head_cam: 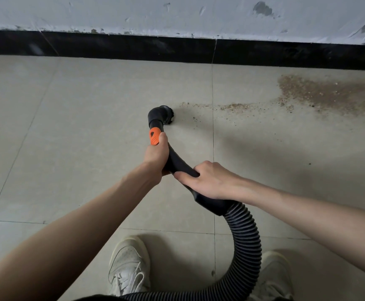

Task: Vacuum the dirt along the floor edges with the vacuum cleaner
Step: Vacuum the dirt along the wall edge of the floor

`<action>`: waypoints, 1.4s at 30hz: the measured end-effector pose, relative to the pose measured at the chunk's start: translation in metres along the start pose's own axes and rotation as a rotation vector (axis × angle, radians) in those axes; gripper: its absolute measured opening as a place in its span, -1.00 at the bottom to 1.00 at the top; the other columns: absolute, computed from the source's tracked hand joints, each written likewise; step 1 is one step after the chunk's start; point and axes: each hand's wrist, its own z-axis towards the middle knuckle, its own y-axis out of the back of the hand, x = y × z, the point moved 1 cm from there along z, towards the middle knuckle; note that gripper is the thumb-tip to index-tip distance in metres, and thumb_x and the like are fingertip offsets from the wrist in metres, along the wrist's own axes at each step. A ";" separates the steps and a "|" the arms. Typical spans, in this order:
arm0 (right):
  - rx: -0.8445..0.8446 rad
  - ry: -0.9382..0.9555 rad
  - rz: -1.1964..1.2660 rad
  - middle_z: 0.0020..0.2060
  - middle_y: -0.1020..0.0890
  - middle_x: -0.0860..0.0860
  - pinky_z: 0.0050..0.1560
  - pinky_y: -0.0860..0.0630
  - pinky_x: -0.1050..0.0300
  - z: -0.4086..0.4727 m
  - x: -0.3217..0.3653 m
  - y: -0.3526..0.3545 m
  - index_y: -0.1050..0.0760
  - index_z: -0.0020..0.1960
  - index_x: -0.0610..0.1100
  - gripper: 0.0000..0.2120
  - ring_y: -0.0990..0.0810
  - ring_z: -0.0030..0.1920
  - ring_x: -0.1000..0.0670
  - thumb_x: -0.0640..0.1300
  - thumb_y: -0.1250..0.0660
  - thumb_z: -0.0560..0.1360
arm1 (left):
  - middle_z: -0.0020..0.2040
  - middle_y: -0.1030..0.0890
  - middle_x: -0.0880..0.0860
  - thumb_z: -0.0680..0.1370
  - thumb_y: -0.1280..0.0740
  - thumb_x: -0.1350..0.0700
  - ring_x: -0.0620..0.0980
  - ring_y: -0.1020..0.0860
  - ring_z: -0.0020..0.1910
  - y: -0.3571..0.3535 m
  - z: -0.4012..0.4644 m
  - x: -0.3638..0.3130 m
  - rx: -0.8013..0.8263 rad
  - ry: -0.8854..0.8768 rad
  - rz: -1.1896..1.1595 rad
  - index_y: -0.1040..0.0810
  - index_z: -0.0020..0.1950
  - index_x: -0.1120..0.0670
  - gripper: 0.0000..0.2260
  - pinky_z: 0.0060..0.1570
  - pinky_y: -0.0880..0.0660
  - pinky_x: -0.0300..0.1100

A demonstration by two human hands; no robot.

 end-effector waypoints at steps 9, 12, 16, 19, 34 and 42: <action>-0.060 -0.020 0.050 -0.29 -0.55 -0.02 -0.39 -0.36 0.16 0.031 0.018 0.016 -0.41 -0.24 -0.12 -0.47 -0.52 -0.35 0.03 0.36 -0.17 0.51 | -0.01 -0.49 0.20 0.59 -0.13 -0.07 0.26 -0.57 0.13 0.000 0.022 -0.040 0.064 -0.039 0.075 -0.31 0.10 0.20 -0.67 0.13 -0.52 0.15; -0.050 -0.028 0.058 -0.30 -0.55 -0.02 -0.38 -0.39 0.16 0.033 0.019 0.014 -0.41 -0.24 -0.12 -0.46 -0.53 -0.34 0.02 0.36 -0.16 0.51 | -0.02 -0.49 0.19 0.59 -0.12 -0.09 0.25 -0.58 0.10 0.002 0.026 -0.040 0.068 -0.034 0.113 -0.30 0.11 0.19 -0.66 0.12 -0.53 0.14; -0.070 -0.044 0.080 -0.29 -0.57 -0.03 -0.35 -0.41 0.15 0.039 0.023 0.015 -0.42 -0.23 -0.14 -0.45 -0.54 -0.34 0.01 0.35 -0.15 0.52 | -0.01 -0.50 0.19 0.59 -0.12 -0.10 0.24 -0.58 0.10 0.002 0.035 -0.048 0.088 -0.045 0.138 -0.32 0.12 0.20 -0.65 0.11 -0.54 0.13; -0.085 -0.051 0.109 -0.31 -0.59 -0.04 -0.34 -0.44 0.14 0.041 0.024 0.017 -0.41 -0.25 -0.14 -0.45 -0.55 -0.36 0.00 0.35 -0.15 0.53 | 0.01 -0.50 0.18 0.59 -0.12 -0.11 0.24 -0.58 0.10 -0.004 0.042 -0.054 0.082 -0.053 0.157 -0.32 0.12 0.19 -0.65 0.11 -0.54 0.13; -0.157 -0.172 0.209 -0.25 -0.67 -0.11 -0.08 -0.60 -0.03 0.016 0.010 0.001 -0.43 -0.25 -0.15 -0.46 -0.66 -0.22 -0.10 0.34 -0.18 0.51 | -0.08 -0.53 0.21 0.59 -0.13 -0.14 0.28 -0.61 0.03 -0.023 0.035 -0.036 0.119 -0.059 0.270 -0.37 -0.15 0.12 -0.66 0.06 -0.56 0.16; -0.152 -0.181 0.362 -0.47 -0.53 0.09 -0.32 -0.38 0.21 0.014 -0.007 -0.004 -0.40 -0.38 -0.07 -0.51 -0.51 -0.41 0.08 0.32 -0.27 0.45 | -0.01 -0.55 0.23 0.58 -0.12 -0.16 0.27 -0.60 0.06 -0.023 0.037 -0.029 0.169 -0.093 0.228 -0.40 -0.13 0.14 -0.64 0.10 -0.54 0.17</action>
